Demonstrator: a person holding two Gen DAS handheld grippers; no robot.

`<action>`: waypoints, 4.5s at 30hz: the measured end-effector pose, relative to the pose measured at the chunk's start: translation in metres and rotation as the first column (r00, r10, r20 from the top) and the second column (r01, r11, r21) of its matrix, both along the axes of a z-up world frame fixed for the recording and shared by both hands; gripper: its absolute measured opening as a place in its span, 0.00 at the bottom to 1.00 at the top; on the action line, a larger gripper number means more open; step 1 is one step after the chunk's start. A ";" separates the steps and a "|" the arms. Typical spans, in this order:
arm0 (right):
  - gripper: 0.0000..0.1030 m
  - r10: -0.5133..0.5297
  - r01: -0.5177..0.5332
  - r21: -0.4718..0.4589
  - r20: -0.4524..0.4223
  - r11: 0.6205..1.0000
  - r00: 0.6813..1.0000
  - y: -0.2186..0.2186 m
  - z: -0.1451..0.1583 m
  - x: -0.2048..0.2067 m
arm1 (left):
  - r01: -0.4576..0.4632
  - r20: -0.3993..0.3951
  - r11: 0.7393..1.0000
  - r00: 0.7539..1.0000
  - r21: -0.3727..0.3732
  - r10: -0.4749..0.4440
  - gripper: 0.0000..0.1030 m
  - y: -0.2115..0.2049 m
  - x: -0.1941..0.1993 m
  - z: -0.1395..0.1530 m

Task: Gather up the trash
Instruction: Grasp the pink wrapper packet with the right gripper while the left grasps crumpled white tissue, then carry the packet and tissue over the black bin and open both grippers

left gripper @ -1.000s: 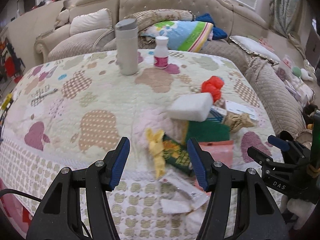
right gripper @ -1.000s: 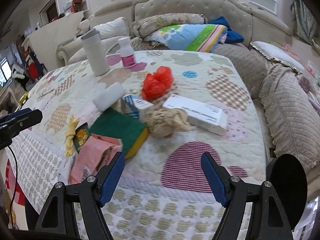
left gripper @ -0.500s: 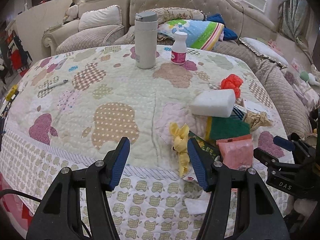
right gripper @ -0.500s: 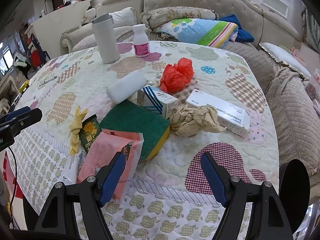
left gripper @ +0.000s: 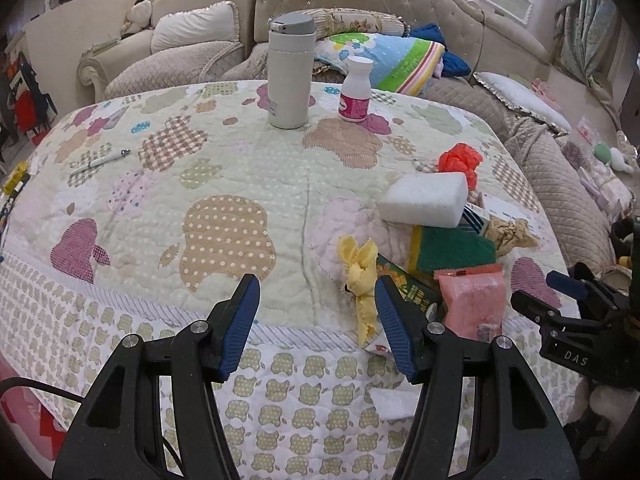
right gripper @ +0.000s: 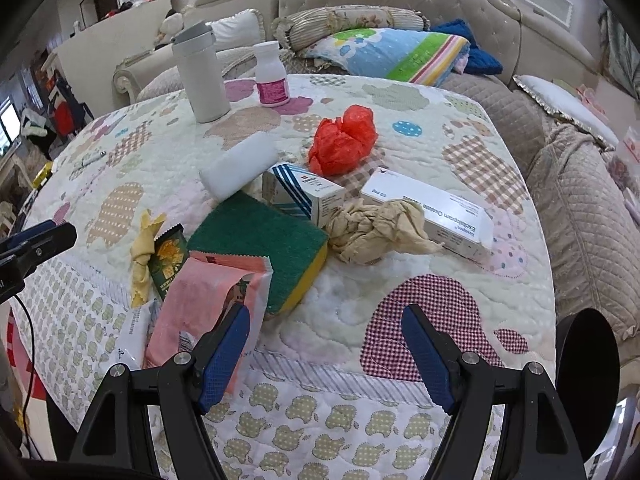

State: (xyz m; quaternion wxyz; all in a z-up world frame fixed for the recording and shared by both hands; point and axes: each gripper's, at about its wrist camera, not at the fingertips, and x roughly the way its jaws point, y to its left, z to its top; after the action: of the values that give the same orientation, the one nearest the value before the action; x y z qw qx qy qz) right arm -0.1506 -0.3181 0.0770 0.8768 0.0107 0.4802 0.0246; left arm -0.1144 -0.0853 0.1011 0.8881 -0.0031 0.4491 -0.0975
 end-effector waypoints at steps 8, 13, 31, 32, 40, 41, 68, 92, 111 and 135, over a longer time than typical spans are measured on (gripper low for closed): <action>0.74 0.039 -0.039 0.098 -0.004 0.994 0.999 0.009 0.004 -0.004 | 0.028 -0.062 0.999 0.998 0.023 -0.026 0.57 0.015 -0.009 -0.010; 0.74 0.071 -0.067 0.148 -0.021 0.987 0.997 0.032 -0.001 0.005 | 0.009 -0.076 1.000 0.997 0.029 -0.007 0.57 0.026 -0.013 -0.015; 0.34 0.083 -0.084 0.136 0.016 0.987 0.996 0.011 -0.006 -0.008 | 0.228 -0.202 0.959 0.944 -0.168 -0.260 0.57 -0.015 -0.035 -0.031; 0.34 0.071 -0.073 0.141 0.020 0.987 0.997 0.002 -0.004 -0.012 | 0.246 -0.210 0.954 0.937 -0.169 -0.279 0.57 -0.020 -0.039 -0.033; 0.34 0.032 -0.035 0.165 0.020 0.986 0.999 -0.026 -0.004 -0.027 | 0.258 -0.248 0.960 0.928 -0.112 -0.278 0.57 -0.056 -0.048 -0.053; 0.34 0.030 -0.033 0.169 0.016 0.985 0.999 -0.028 -0.006 -0.030 | 0.257 -0.250 0.961 0.929 -0.099 -0.274 0.57 -0.061 -0.048 -0.057; 0.34 -0.023 0.002 0.205 0.098 0.979 0.995 -0.061 0.015 -0.053 | 0.312 -0.087 0.945 0.943 -0.097 -0.320 0.21 -0.101 -0.045 0.012; 0.34 -0.354 0.332 0.198 0.086 0.922 0.931 -0.222 0.014 -0.115 | 0.510 -0.067 0.860 0.859 0.016 -0.508 0.22 -0.284 -0.062 -0.004; 0.34 -0.473 0.459 0.197 0.028 0.866 0.881 -0.290 -0.014 -0.135 | 0.573 -0.079 0.816 0.819 0.072 -0.568 0.22 -0.363 -0.073 -0.019; 0.47 -0.568 0.555 0.214 -0.003 0.803 0.823 -0.324 -0.027 -0.145 | 0.608 -0.121 0.774 0.767 -0.178 -0.630 0.43 -0.408 -0.059 -0.032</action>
State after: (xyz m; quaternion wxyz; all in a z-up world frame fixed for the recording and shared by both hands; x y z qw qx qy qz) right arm -0.2957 -0.6420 0.0499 0.8531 0.2421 0.4230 -0.1862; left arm -0.1732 -0.4937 0.0688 0.7612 0.0800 0.4934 -0.4132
